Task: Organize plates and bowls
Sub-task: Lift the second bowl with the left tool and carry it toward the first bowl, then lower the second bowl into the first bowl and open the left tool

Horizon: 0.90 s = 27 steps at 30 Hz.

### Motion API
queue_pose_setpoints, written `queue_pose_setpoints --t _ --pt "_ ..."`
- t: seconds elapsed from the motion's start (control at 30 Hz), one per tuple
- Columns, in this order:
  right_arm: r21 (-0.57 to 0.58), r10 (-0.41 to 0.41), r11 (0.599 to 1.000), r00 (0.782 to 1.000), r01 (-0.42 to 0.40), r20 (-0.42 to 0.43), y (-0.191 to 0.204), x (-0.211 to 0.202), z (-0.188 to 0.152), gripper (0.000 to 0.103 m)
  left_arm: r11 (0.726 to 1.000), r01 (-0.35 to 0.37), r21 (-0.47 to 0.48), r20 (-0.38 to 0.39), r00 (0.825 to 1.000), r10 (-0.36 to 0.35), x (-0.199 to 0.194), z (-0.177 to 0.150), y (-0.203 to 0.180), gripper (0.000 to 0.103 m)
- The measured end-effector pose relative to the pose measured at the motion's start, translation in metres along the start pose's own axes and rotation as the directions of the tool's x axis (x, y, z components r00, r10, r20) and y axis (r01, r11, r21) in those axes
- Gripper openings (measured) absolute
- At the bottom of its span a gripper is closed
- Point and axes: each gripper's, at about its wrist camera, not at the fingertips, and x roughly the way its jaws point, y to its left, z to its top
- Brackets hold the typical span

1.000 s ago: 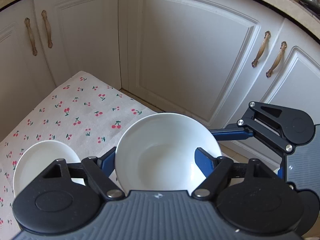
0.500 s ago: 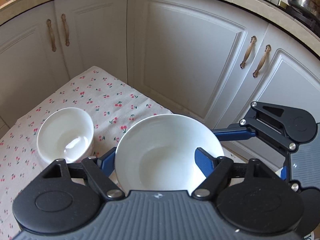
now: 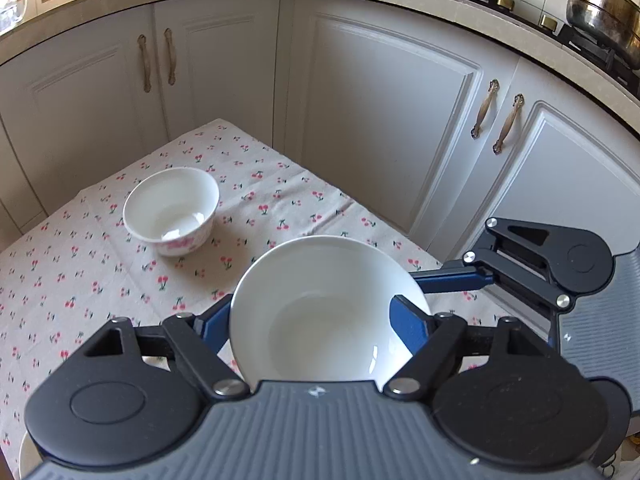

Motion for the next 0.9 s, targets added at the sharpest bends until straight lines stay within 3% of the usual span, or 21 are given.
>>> queue_pose_setpoints --t 0.5,0.9 --pt "-0.019 0.071 0.997 0.996 -0.072 -0.045 0.053 -0.002 -0.018 0.087 0.998 -0.016 -0.068 0.001 1.0 0.017 -0.025 -0.059 0.004 0.081" --pt "-0.034 0.092 0.995 0.993 -0.095 -0.08 0.071 0.0 -0.028 0.087 0.996 -0.016 -0.092 -0.012 1.0 0.015 -0.026 -0.083 0.006 0.081"
